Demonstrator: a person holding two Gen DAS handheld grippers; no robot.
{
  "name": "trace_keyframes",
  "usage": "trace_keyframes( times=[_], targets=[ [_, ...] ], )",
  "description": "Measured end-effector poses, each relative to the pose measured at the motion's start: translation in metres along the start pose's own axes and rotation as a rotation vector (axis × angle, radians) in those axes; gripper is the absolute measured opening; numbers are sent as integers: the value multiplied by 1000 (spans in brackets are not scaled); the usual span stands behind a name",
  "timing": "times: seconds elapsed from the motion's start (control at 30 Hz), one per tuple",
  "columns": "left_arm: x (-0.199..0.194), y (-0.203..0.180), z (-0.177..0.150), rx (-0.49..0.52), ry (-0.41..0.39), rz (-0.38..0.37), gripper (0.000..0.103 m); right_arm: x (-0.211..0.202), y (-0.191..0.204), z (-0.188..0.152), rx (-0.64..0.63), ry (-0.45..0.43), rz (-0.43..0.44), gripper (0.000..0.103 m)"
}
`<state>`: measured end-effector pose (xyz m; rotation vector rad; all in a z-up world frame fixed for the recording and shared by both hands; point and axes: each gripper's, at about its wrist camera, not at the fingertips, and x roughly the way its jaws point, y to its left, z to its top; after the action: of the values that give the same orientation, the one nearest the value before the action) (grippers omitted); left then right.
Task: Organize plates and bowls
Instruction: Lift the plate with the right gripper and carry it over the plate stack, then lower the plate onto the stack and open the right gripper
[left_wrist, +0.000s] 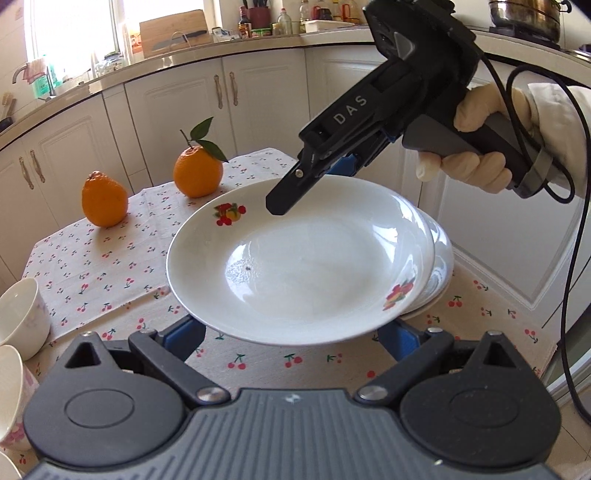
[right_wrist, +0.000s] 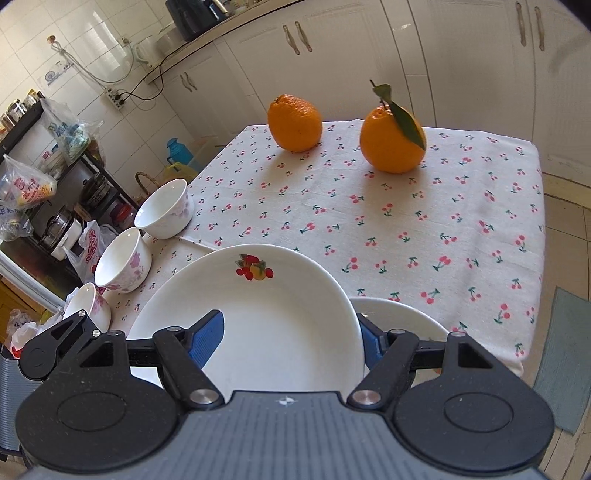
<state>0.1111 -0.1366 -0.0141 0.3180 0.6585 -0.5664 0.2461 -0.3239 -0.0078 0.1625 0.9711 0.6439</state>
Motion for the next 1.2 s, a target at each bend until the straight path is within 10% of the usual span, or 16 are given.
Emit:
trace_keyframes(
  times=[1.2],
  targets=[
    [35, -20, 11, 42, 48, -129, 99, -31, -46, -52, 125, -33, -81, 80]
  ],
)
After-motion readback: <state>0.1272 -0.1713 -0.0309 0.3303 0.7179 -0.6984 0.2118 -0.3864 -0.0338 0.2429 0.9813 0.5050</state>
